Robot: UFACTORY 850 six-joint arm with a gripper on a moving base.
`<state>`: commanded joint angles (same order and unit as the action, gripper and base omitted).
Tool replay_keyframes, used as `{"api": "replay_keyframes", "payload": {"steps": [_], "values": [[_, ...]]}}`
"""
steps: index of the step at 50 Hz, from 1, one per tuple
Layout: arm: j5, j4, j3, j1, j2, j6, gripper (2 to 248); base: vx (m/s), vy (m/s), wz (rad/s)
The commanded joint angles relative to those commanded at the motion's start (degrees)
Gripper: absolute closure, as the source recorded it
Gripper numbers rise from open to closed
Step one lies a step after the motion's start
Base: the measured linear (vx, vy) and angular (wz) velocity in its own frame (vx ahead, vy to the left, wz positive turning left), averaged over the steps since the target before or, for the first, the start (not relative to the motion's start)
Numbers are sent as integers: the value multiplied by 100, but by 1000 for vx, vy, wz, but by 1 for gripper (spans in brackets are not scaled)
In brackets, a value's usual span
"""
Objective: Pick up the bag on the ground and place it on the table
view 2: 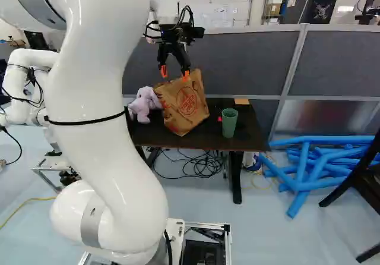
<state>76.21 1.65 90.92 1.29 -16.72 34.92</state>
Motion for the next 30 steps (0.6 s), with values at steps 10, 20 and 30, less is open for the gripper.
{"api": "replay_keyframes", "payload": {"steps": [10,20,30], "values": [[0,0,0,0,0,0,3,-126,-1,9],[0,0,0,0,0,0,3,-127,3,10],[0,0,0,0,0,0,3,-122,2,9]]}}
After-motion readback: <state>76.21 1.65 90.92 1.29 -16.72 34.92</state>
